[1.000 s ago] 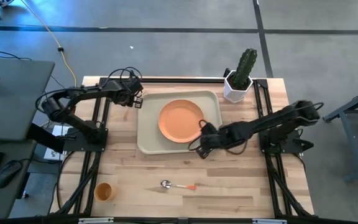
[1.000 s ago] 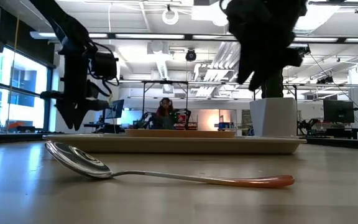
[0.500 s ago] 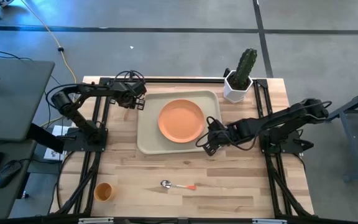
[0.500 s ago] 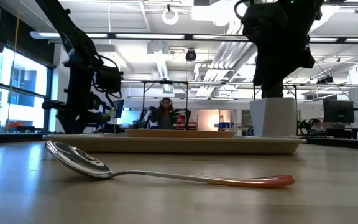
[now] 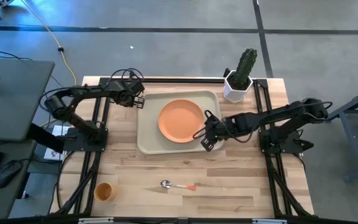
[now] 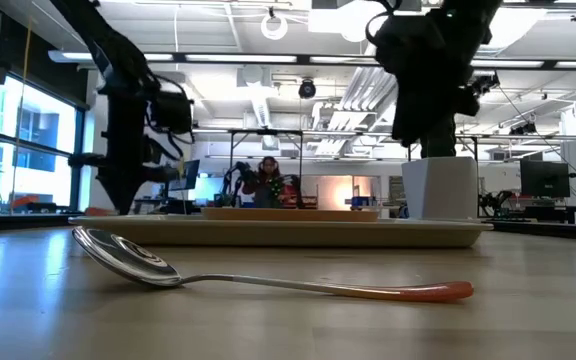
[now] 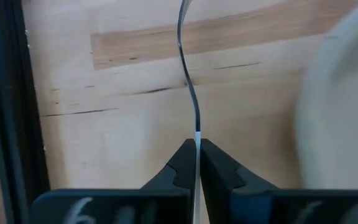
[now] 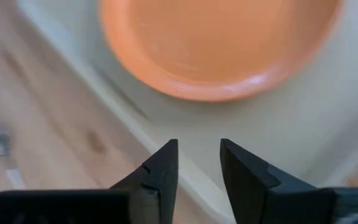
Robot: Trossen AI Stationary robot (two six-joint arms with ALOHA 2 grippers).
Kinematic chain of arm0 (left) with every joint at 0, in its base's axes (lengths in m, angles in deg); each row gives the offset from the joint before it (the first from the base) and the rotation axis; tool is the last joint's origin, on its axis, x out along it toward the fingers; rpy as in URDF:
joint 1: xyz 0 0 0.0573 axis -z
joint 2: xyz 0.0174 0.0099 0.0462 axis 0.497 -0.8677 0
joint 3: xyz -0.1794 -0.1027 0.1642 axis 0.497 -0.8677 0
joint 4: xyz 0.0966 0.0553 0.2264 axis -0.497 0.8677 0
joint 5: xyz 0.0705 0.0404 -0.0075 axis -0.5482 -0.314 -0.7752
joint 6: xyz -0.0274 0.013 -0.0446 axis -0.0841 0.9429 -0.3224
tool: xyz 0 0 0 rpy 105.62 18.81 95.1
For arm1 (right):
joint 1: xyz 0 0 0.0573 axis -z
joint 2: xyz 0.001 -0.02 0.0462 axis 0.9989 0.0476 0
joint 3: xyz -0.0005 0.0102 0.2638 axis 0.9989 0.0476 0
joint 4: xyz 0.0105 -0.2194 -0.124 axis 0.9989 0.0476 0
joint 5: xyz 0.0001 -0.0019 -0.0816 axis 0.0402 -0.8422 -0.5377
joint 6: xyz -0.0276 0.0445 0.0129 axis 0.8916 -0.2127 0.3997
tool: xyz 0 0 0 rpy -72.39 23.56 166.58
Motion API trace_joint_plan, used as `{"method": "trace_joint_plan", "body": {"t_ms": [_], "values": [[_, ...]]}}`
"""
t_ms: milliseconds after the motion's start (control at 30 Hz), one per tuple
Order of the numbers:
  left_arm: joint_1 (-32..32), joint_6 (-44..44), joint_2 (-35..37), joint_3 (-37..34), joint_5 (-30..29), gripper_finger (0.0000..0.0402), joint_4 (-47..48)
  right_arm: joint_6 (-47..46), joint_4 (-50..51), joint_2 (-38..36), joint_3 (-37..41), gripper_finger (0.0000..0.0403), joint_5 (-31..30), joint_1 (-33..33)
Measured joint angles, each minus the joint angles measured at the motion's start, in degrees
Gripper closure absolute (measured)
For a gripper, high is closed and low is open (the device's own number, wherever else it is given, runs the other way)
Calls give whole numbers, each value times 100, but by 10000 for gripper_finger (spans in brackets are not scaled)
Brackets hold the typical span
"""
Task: Pick and place plate/cup/fork/spoon on tray
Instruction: Put the orange fork on the gray tray to the right of the orange plate
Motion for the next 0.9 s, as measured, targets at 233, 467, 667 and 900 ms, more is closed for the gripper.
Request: {"method": "trace_joint_plan", "body": {"t_ms": [233,467,667,900], "values": [[736,-100,1626,-2,713,399,-329,518,-1572,0,0,341,861,475],[2161,-422,2988,-2,1227,400,-1818,685,-3148,0,0,354,681,932],[3288,-651,3194,-2,1198,400,-3609,1181,-4983,0,-3,312,254,1153],[3943,-495,2780,2,735,400,-5195,999,-6361,0,-7,244,823,1290]]}}
